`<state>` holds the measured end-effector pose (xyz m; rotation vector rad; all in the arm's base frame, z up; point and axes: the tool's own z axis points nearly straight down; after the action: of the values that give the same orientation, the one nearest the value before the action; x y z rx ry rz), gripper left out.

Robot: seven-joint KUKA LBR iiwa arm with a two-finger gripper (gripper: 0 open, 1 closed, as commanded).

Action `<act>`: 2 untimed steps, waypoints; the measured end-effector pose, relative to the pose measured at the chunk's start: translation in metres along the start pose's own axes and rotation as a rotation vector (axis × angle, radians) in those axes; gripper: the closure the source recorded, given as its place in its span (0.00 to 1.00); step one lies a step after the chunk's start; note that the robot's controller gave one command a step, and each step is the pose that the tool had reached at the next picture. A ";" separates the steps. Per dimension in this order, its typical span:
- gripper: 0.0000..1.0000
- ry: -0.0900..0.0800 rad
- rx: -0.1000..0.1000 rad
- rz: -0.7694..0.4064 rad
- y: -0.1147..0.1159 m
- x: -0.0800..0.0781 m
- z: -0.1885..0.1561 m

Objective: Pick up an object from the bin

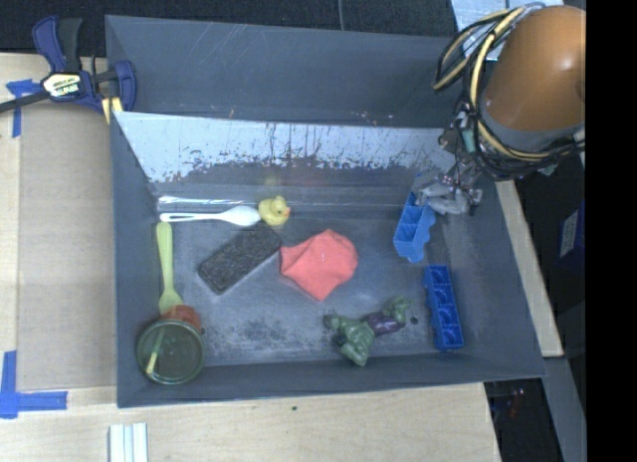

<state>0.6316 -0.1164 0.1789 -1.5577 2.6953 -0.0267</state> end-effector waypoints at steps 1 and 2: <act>1.00 0.003 -0.012 0.000 0.005 0.002 0.067; 1.00 0.005 -0.019 0.001 0.006 0.002 0.049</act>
Offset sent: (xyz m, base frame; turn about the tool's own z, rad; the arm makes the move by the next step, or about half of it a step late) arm 0.0010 -0.0005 0.0445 -0.0003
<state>0.6267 -0.1154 0.1294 -1.5639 2.7076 -0.0050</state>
